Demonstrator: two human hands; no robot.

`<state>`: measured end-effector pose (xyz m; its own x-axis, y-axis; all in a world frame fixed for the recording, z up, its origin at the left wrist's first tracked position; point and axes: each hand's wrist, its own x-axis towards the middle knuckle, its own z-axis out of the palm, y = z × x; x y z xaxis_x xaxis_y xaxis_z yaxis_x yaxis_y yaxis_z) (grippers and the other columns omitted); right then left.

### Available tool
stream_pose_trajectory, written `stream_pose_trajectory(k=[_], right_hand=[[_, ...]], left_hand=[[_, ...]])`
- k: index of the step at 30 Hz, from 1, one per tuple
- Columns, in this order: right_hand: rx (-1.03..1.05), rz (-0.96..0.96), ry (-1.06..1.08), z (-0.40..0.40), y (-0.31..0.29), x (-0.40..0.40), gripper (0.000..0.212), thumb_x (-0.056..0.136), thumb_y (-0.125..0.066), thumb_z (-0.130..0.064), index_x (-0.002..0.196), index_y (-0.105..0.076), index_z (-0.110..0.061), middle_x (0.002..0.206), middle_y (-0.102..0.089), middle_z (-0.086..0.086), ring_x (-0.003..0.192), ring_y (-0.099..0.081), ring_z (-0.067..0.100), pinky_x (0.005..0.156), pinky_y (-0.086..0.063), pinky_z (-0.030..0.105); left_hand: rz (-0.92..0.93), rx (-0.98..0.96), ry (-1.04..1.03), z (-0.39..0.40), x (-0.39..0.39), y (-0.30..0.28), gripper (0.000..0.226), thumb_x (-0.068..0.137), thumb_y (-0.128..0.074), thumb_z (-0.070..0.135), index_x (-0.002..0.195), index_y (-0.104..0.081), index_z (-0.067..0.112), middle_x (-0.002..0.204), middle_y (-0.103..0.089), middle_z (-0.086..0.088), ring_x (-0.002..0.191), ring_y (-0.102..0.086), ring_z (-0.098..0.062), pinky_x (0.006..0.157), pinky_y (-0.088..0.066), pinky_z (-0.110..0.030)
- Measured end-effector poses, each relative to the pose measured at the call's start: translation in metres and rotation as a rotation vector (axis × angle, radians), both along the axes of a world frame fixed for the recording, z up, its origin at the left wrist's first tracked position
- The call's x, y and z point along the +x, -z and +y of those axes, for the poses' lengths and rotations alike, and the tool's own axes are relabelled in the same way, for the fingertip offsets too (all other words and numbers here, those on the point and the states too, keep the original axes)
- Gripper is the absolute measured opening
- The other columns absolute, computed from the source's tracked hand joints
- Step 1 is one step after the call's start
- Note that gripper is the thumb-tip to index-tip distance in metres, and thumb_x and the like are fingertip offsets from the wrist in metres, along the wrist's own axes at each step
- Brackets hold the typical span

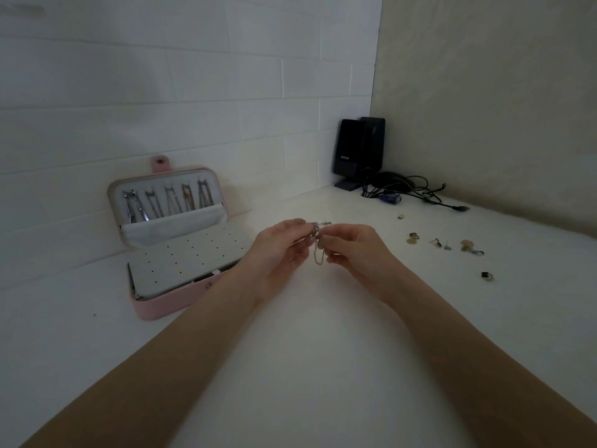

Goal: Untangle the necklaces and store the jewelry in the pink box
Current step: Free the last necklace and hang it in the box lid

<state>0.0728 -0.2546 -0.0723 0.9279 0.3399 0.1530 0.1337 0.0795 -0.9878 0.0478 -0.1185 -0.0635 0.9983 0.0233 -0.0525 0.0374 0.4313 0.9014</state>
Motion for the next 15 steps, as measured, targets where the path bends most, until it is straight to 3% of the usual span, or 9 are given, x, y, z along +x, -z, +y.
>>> stream_pose_trajectory(k=[5,10,15], right_hand=[[0.0,0.021,0.031,-0.0031,-0.0022,-0.0002,0.014,0.088,-0.053,0.001,0.079,-0.063,-0.006,0.069,-0.056,0.002,0.063,-0.05,0.009,0.062,-0.045,0.019],[0.375,0.323,-0.101,-0.0052,-0.0084,0.0006,0.019,0.084,-0.038,-0.008,0.071,-0.051,-0.009,0.07,-0.057,0.003,0.067,-0.052,0.015,0.067,-0.043,0.025],[0.532,0.387,-0.172,-0.0073,-0.0075,0.0023,0.006,0.061,-0.042,-0.015,0.059,-0.046,-0.012,0.072,-0.052,0.004,0.068,-0.049,0.018,0.069,-0.04,0.028]], left_hand=[[-0.051,0.063,0.093,-0.0024,0.0005,-0.0026,0.008,0.092,-0.053,0.012,0.087,-0.055,0.018,0.068,-0.062,0.008,0.058,-0.055,-0.001,0.058,-0.044,-0.014],[-0.043,-0.049,0.199,-0.0047,-0.0022,-0.0051,0.012,0.093,-0.049,0.016,0.082,-0.051,0.018,0.072,-0.055,0.004,0.059,-0.048,-0.004,0.059,-0.044,-0.015],[-0.026,0.107,0.196,-0.0098,-0.0043,-0.0056,0.014,0.089,-0.051,0.007,0.086,-0.051,0.021,0.064,-0.057,0.009,0.055,-0.052,-0.003,0.07,-0.041,-0.021]])
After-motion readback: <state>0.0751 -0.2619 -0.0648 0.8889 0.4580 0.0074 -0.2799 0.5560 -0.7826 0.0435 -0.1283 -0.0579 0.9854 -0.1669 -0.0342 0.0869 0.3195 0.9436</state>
